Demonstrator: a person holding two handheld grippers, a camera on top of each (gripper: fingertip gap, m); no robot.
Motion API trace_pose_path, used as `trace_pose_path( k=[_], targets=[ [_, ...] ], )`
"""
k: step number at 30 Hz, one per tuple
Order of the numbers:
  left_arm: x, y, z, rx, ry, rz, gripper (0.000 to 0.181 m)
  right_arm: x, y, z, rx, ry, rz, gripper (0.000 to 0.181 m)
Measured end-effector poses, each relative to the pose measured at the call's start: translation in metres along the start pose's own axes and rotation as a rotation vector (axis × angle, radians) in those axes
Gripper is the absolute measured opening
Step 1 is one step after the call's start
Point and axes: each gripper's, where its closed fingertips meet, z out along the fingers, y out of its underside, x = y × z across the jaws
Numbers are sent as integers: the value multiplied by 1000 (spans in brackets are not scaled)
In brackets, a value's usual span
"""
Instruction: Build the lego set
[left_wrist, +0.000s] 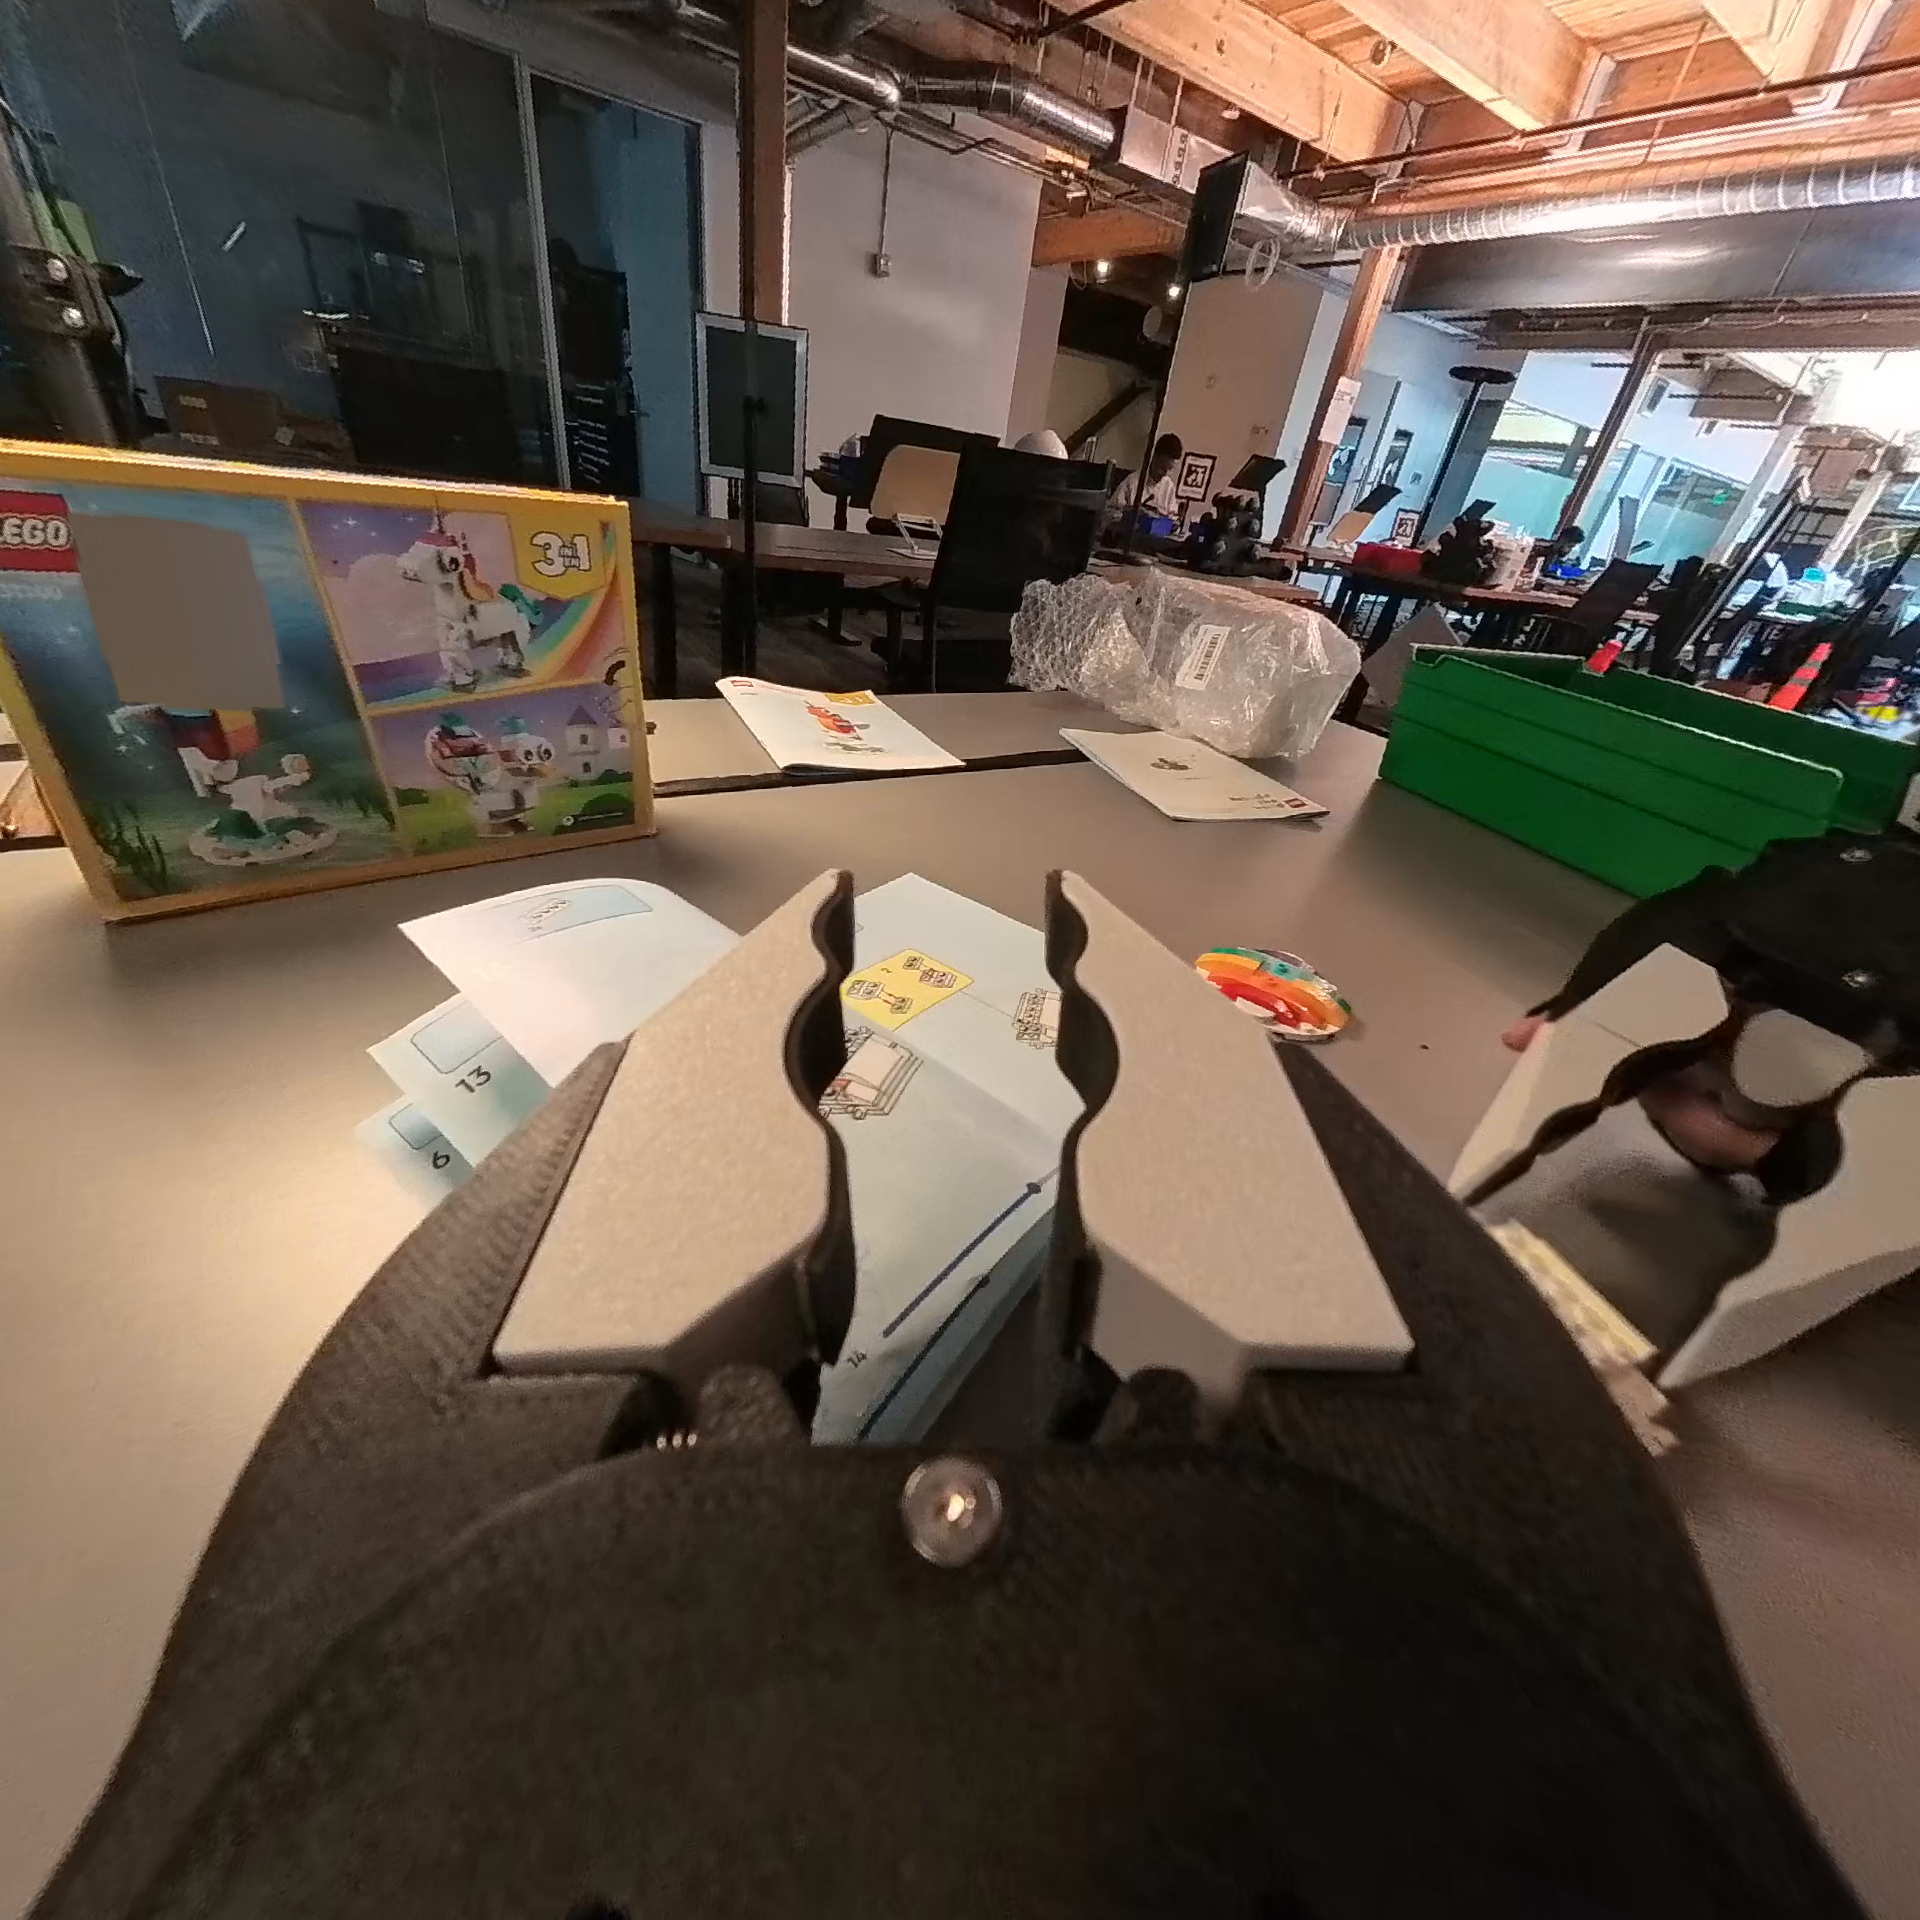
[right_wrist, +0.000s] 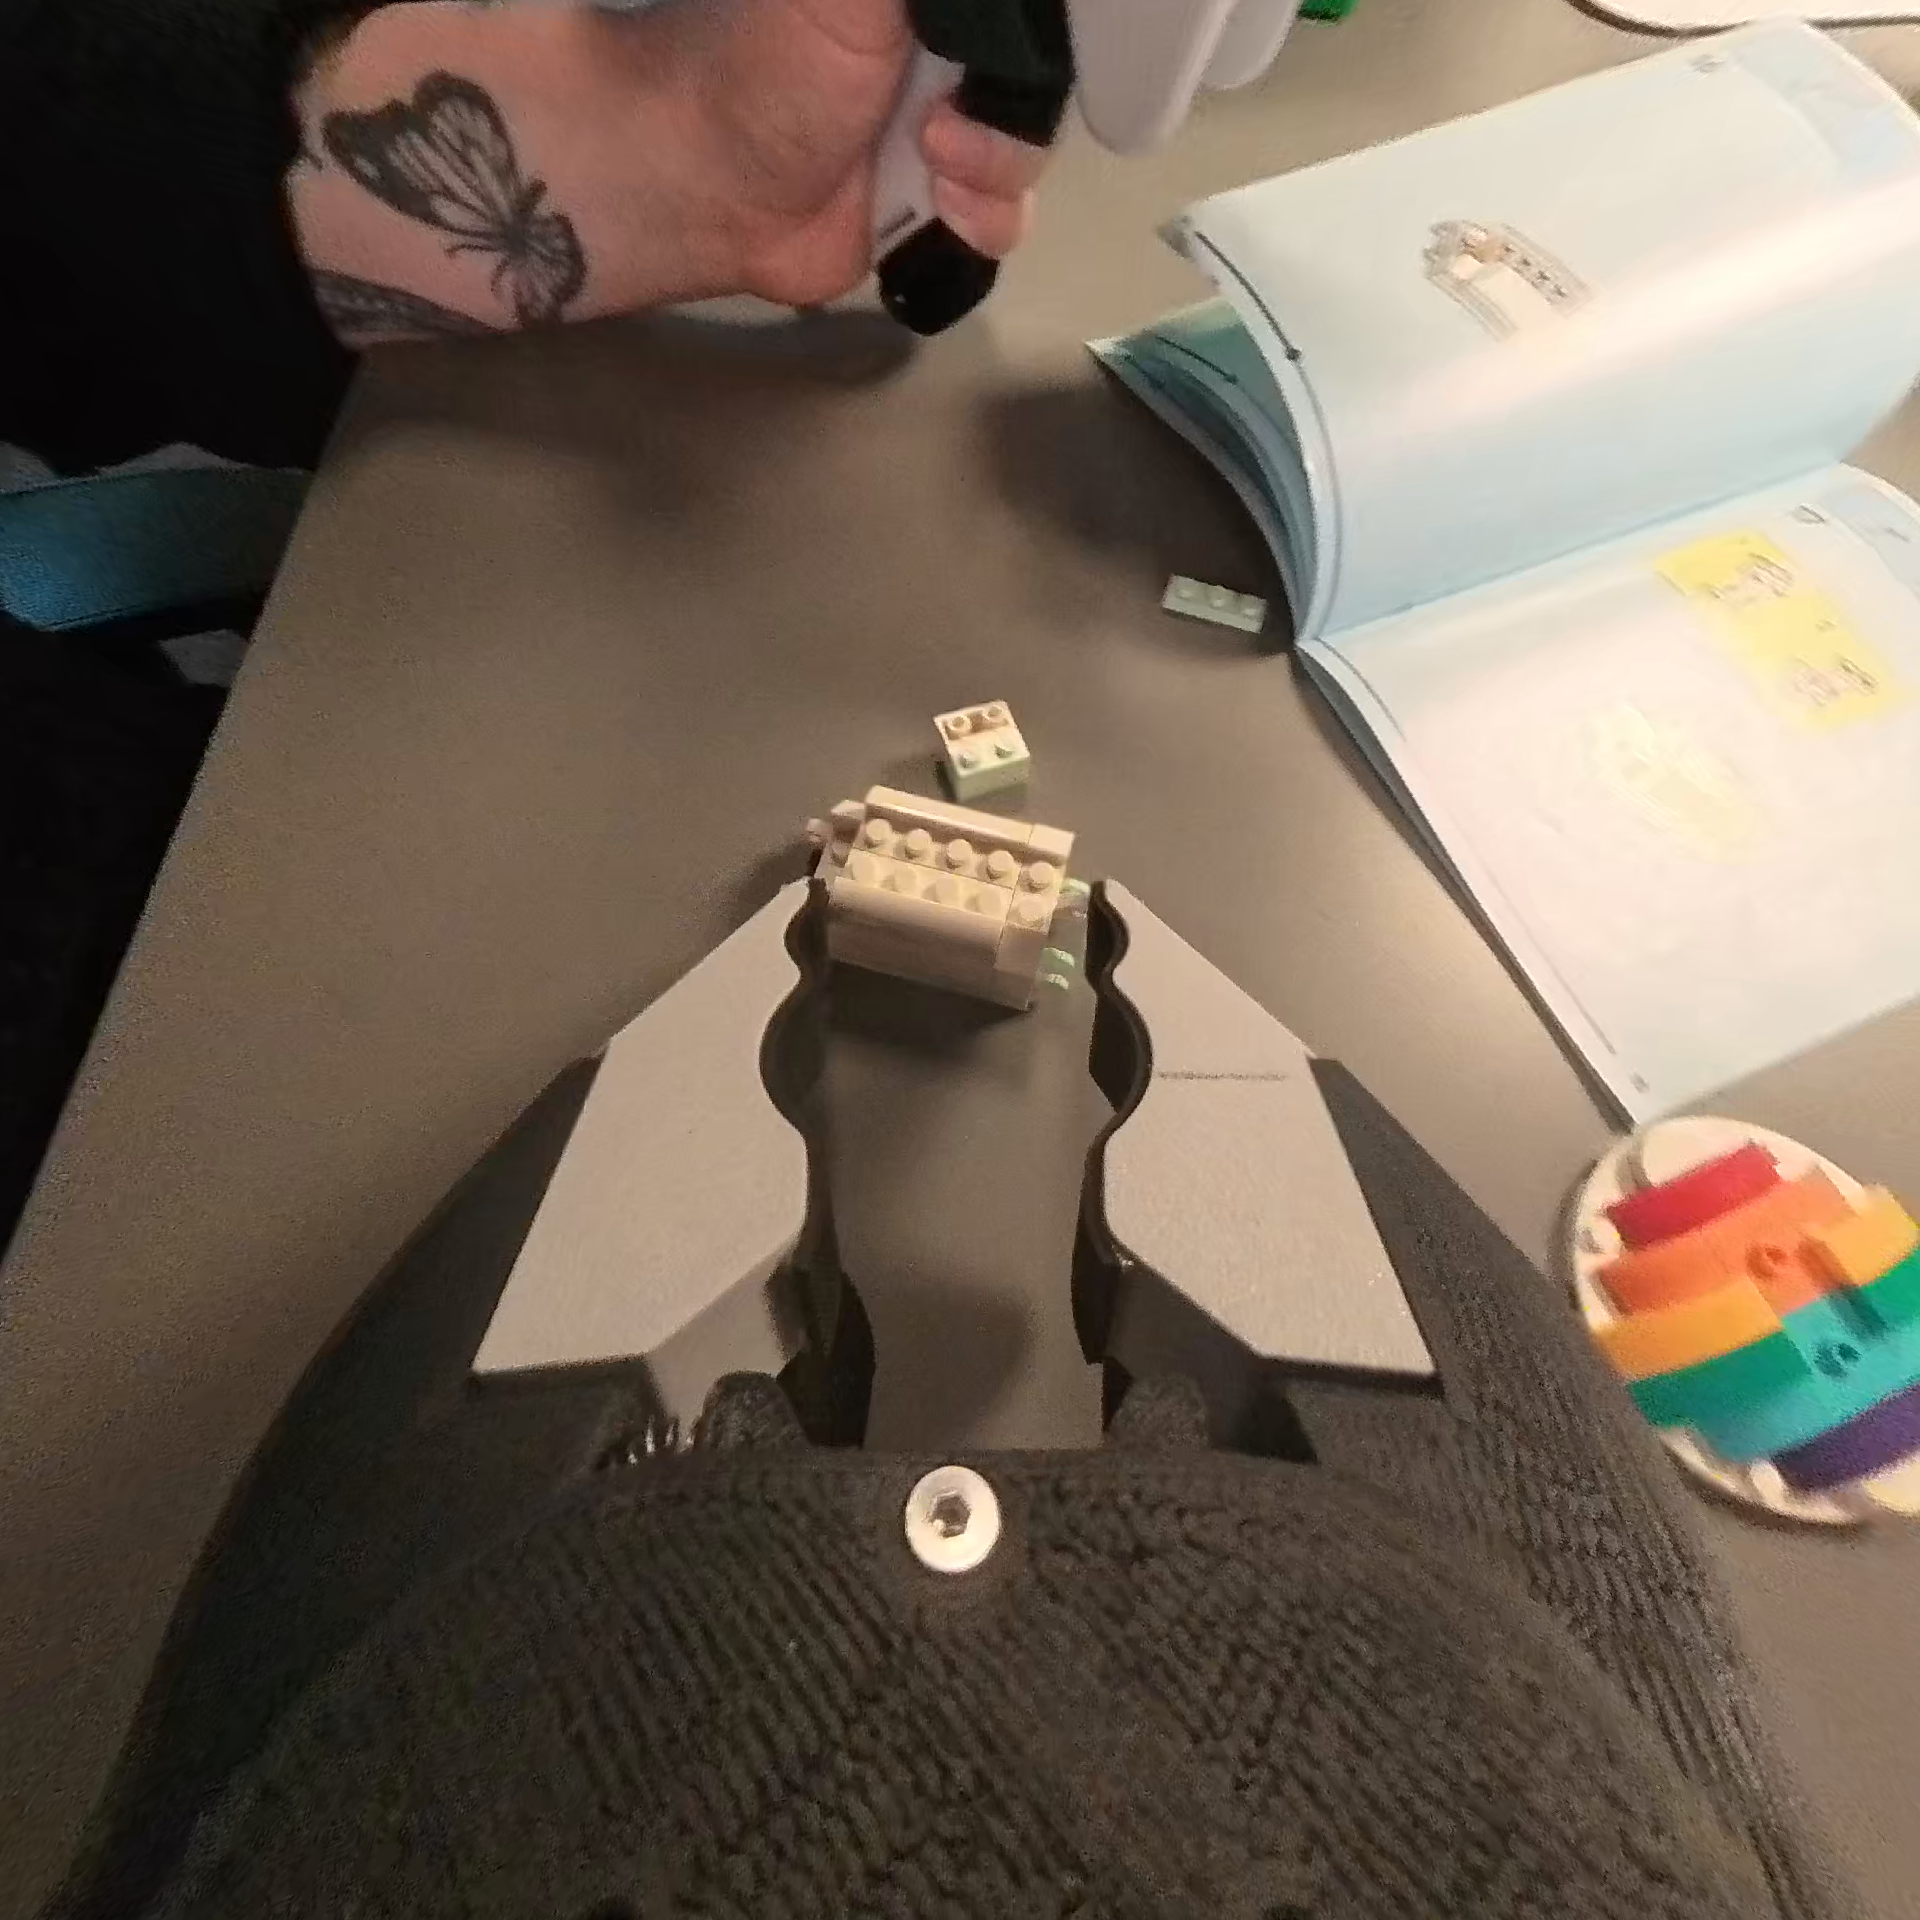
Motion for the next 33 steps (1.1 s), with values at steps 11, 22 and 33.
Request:
trace_pose_path(
  k=[11,22,33],
  targets=[
    [0,2,0,-7,-3,5,35,29,11,-16,19,90,62,49],
    [0,1,0,-4,-3,6,35,32,12,-27,58,41,111,53],
    [0,1,0,-5,0,6,35,11,16,-29,43,-113,126,41]
  ],
)
